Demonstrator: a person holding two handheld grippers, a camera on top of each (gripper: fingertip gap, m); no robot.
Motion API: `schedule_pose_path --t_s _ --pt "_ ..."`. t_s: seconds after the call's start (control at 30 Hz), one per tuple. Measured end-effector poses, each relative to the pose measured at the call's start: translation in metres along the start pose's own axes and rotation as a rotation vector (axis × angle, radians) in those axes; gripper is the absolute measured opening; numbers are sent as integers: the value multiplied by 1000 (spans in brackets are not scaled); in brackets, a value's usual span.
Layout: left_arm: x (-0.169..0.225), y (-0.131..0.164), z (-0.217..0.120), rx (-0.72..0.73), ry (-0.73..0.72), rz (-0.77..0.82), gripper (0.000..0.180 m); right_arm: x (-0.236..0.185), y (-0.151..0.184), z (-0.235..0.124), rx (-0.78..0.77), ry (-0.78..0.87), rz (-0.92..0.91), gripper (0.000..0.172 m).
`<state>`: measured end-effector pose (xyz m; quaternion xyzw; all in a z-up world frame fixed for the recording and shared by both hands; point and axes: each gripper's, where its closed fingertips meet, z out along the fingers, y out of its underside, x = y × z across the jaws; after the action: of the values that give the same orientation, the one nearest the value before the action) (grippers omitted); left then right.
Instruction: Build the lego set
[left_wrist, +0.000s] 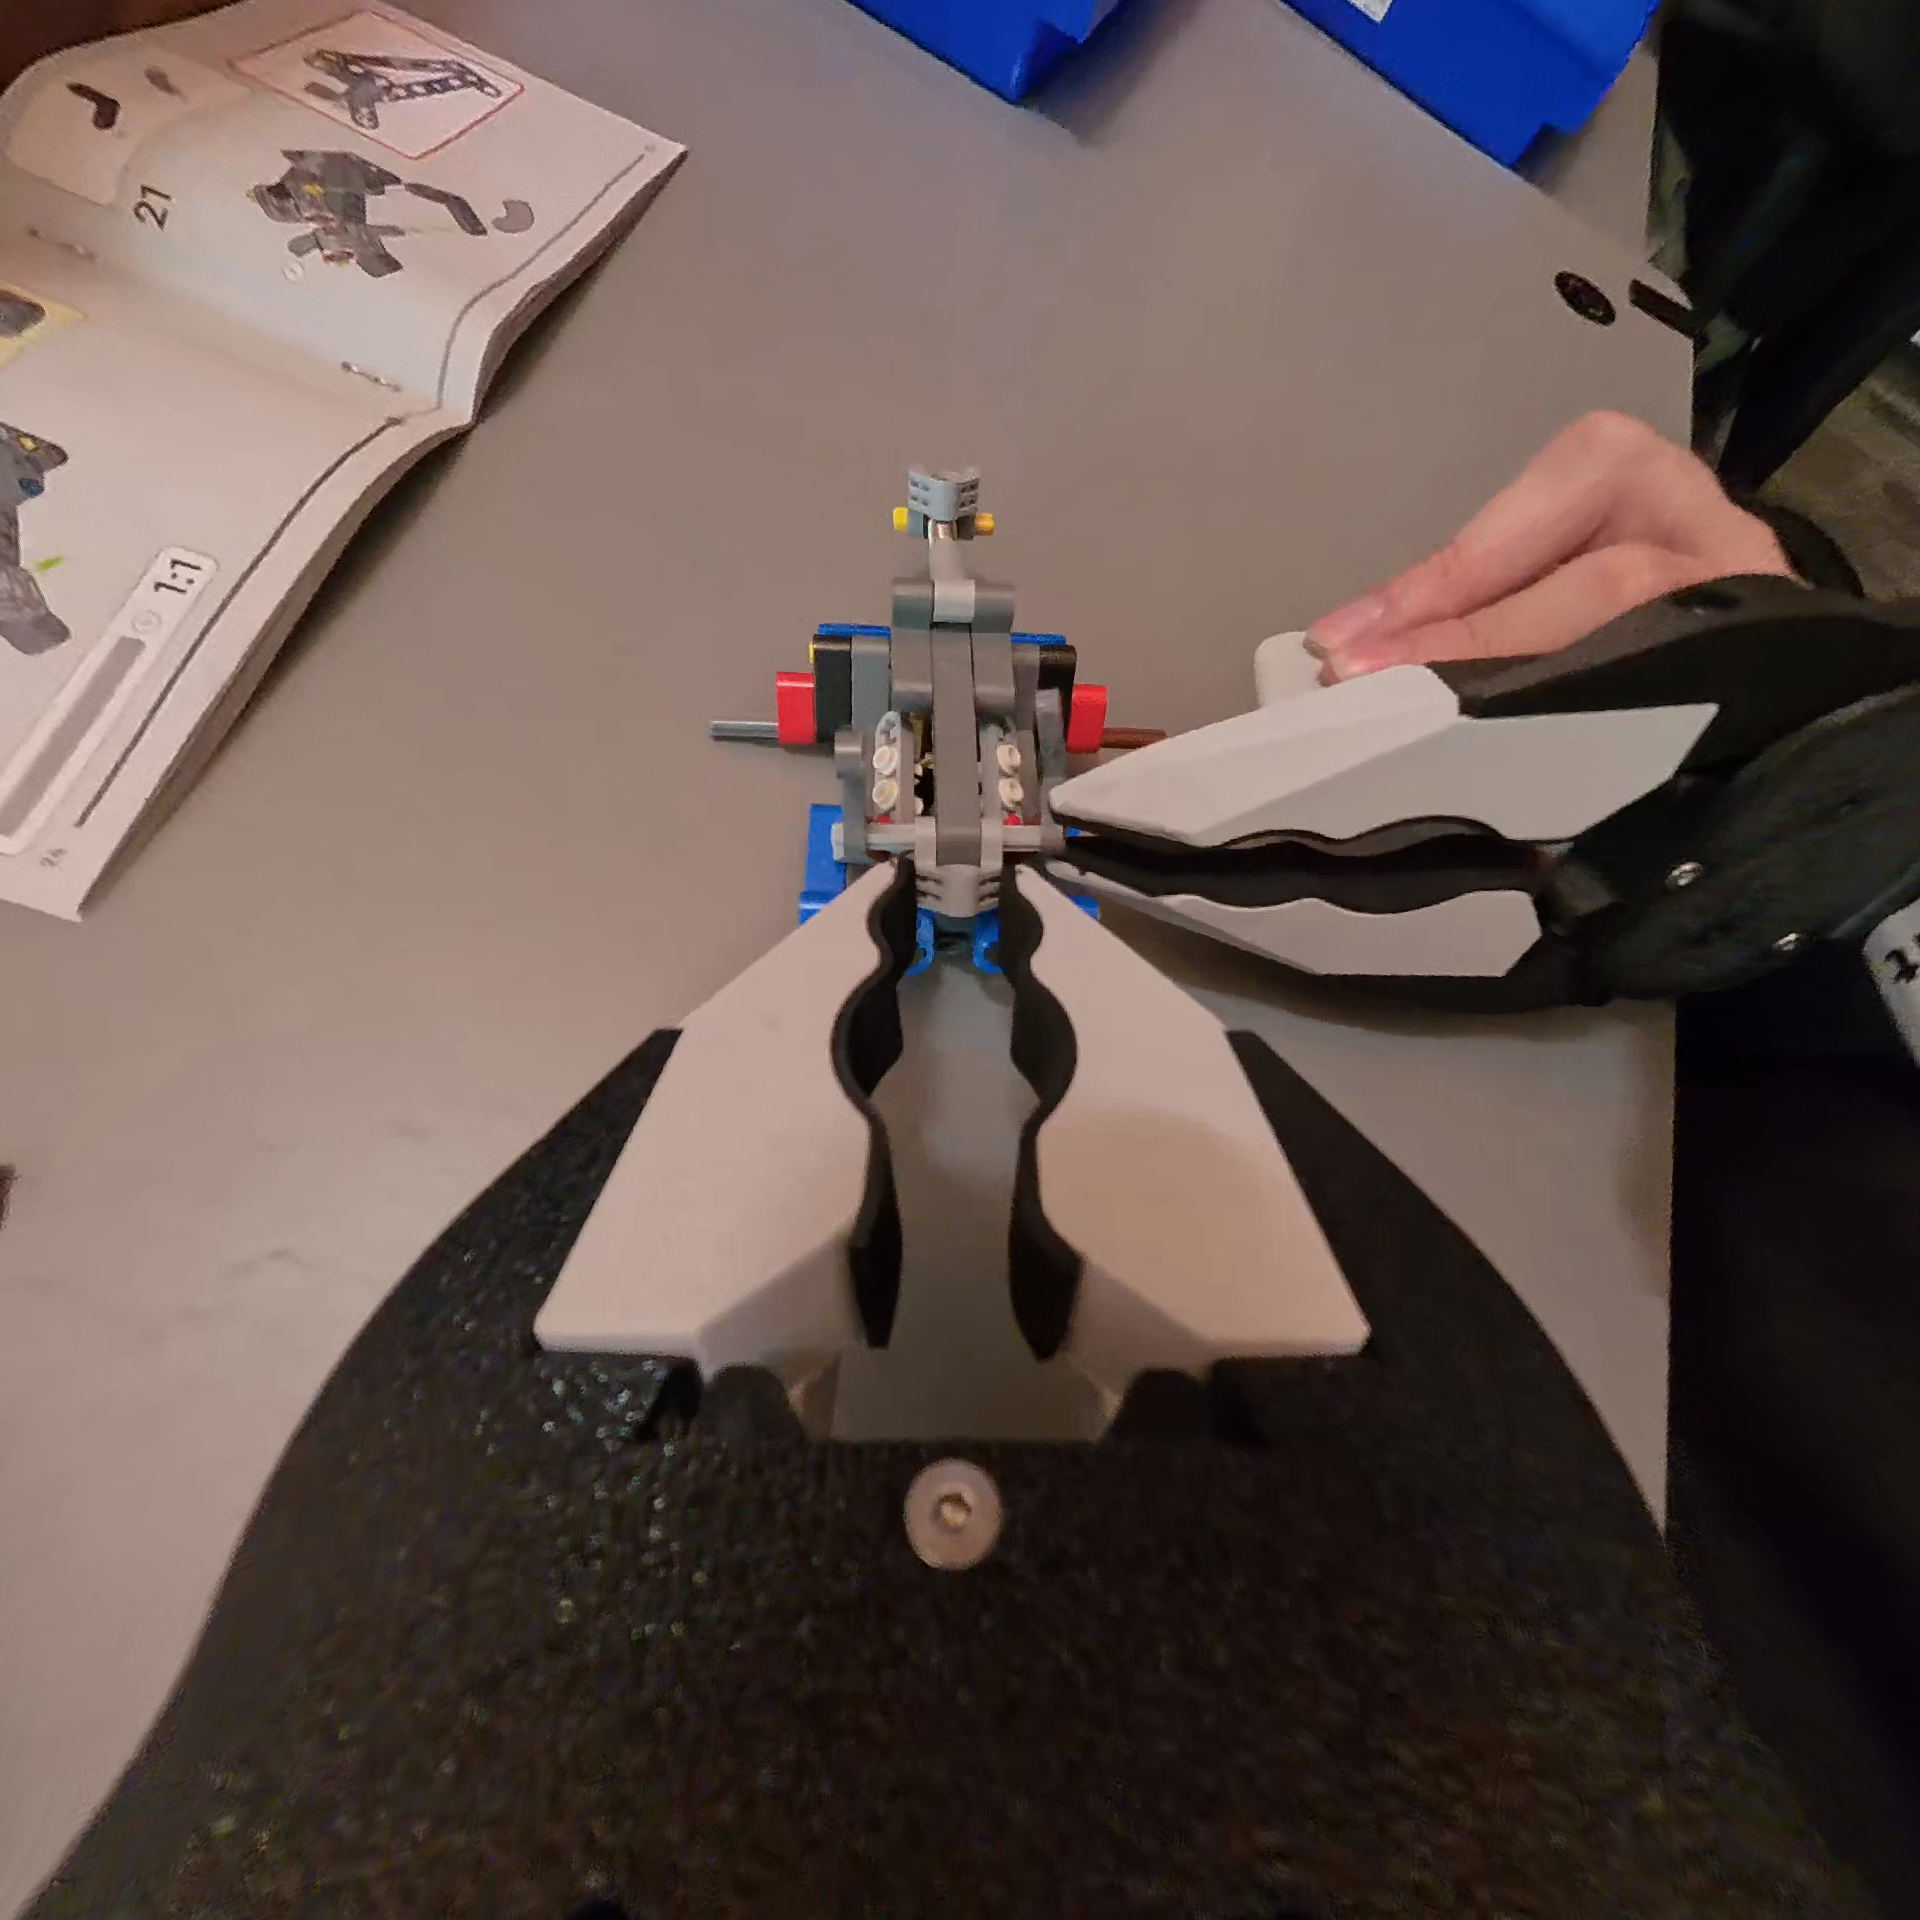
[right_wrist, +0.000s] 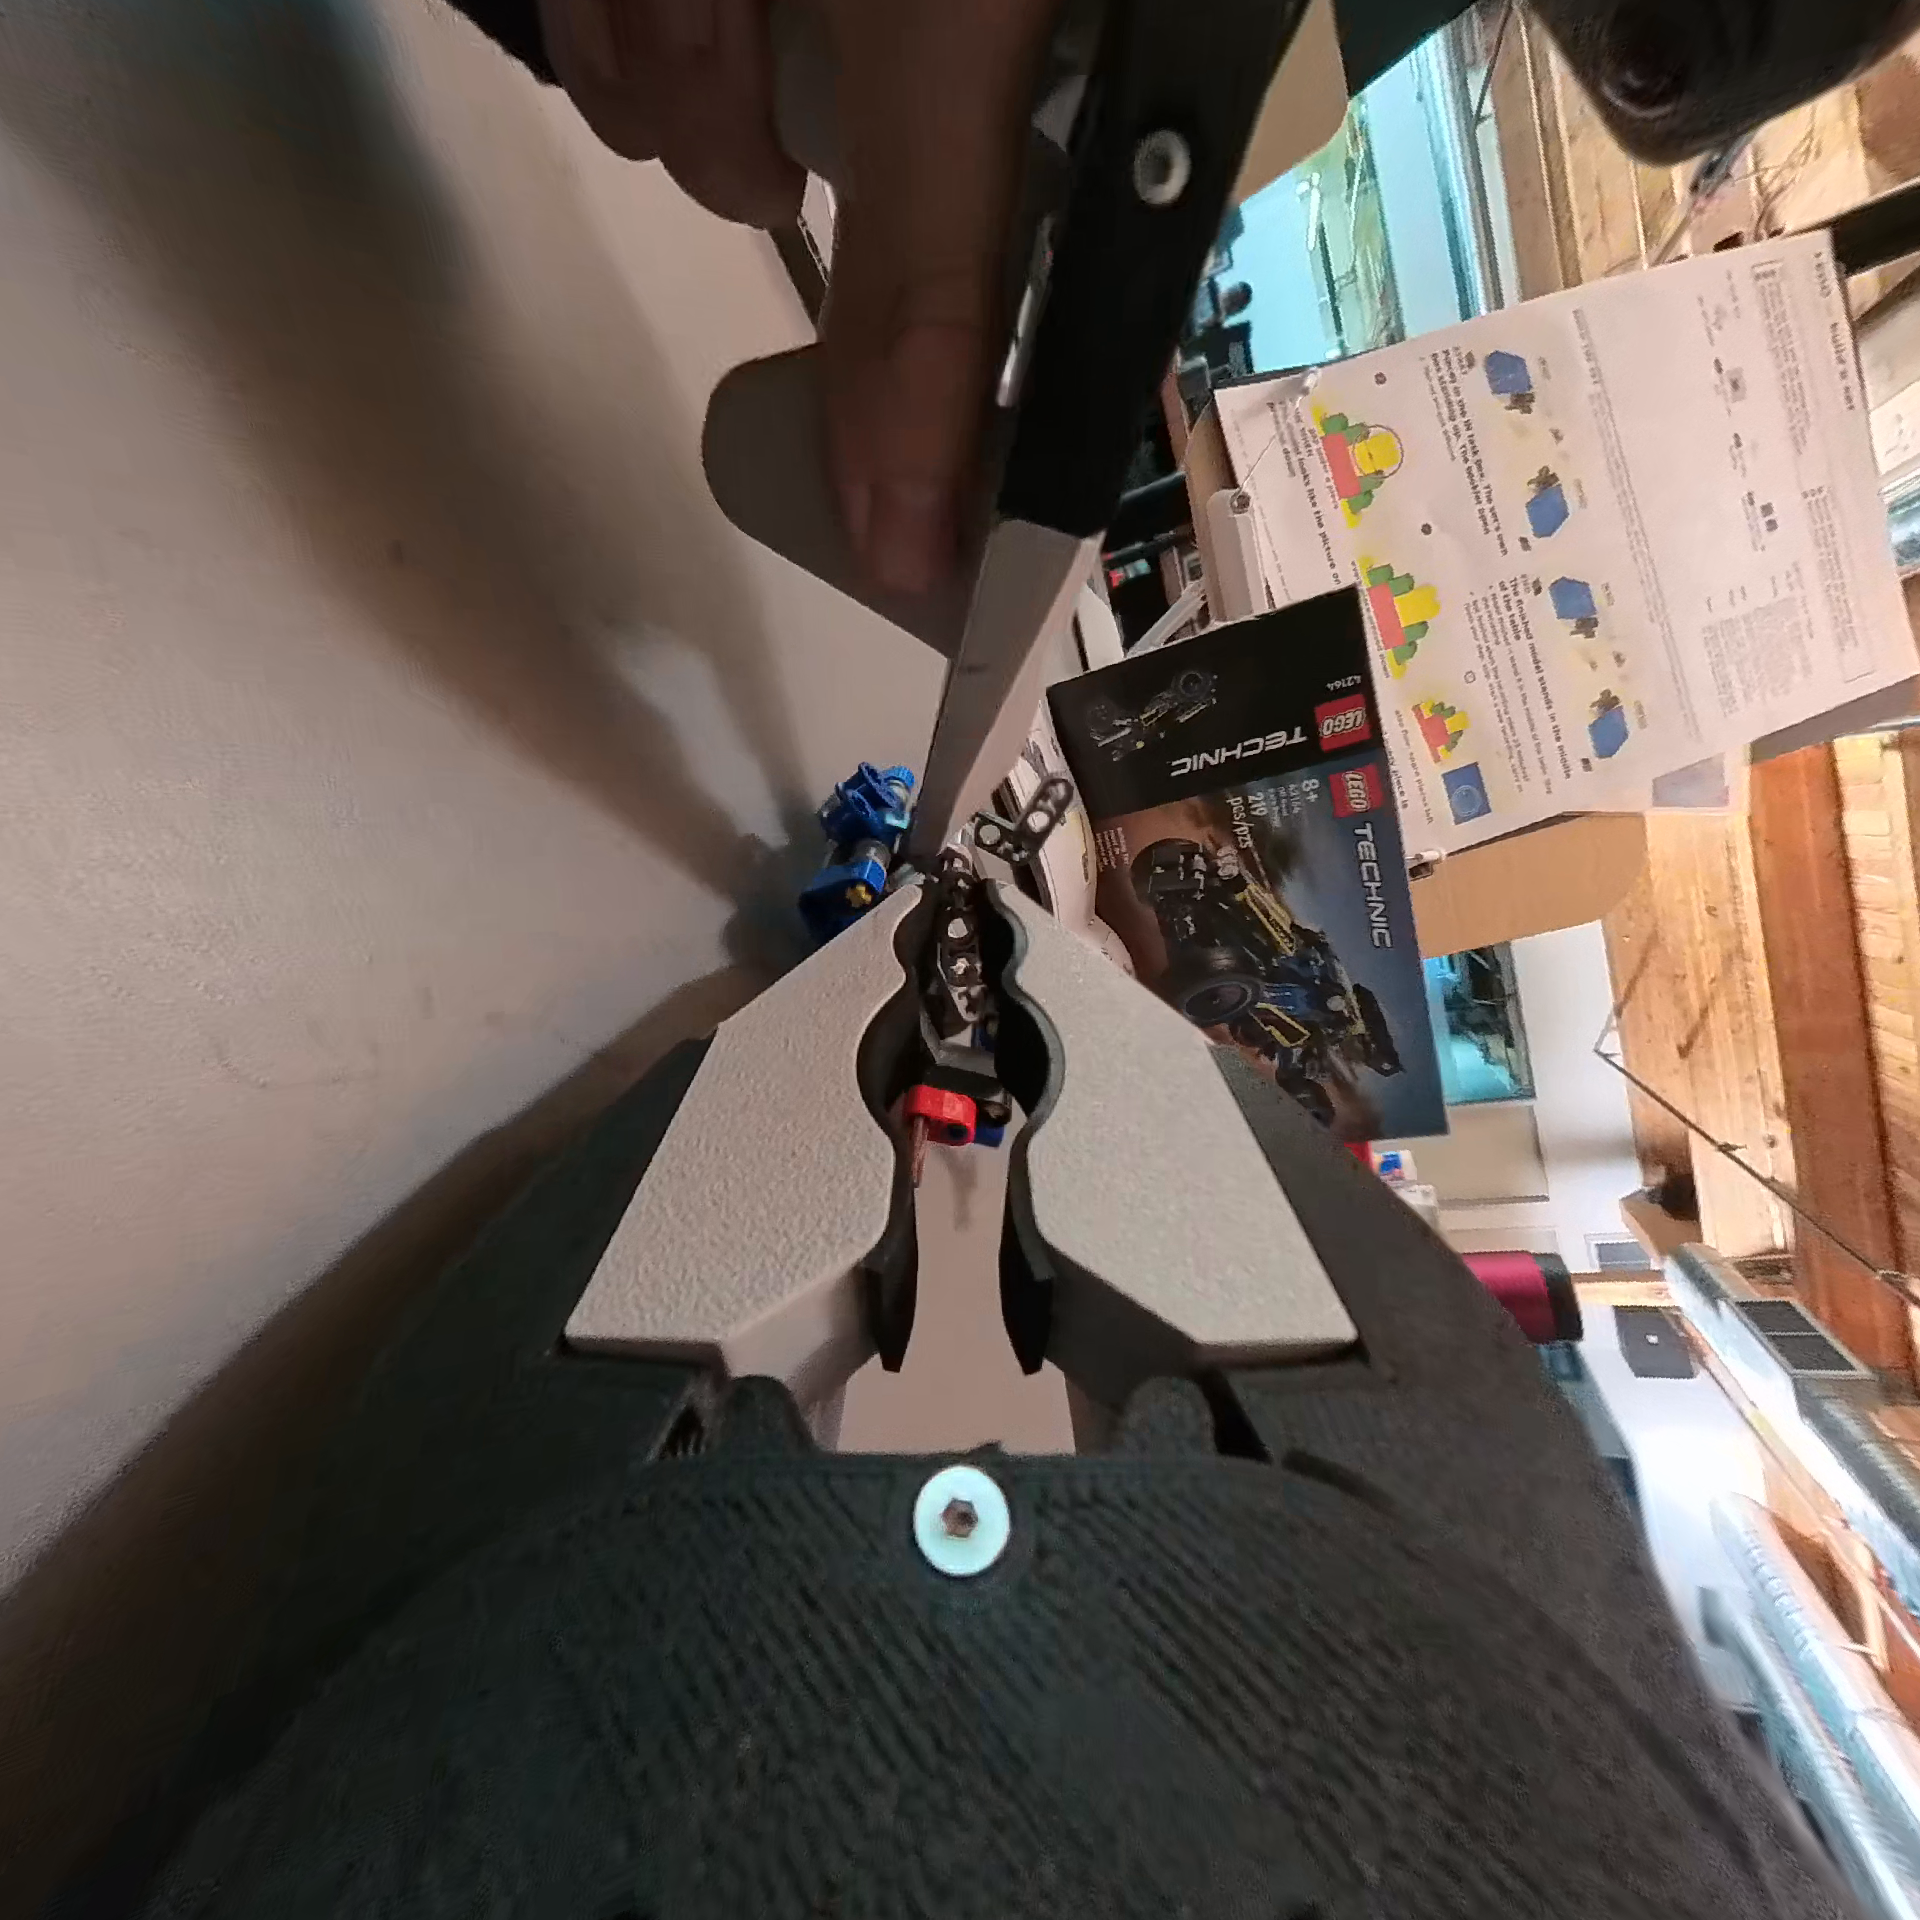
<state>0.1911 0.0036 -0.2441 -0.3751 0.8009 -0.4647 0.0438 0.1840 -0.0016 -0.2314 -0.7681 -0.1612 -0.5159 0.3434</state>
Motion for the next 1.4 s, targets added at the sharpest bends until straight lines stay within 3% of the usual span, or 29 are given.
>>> schedule_pose_path --t_s 0.7,0.87,1.2,1.4 --pt "-3 3 0 -15 -9 -48 12 -6 0 3 -70 49 -272 4" --pt "0 0 -2 32 64 -138 12 0 -2 2 6 4 -11 4" --pt "-5 -2 -1 70 47 -208 12 3 1 8 -101 29 247 4" --pt "-3 -2 1 69 49 -206 12 3 4 10 -115 40 250 6"
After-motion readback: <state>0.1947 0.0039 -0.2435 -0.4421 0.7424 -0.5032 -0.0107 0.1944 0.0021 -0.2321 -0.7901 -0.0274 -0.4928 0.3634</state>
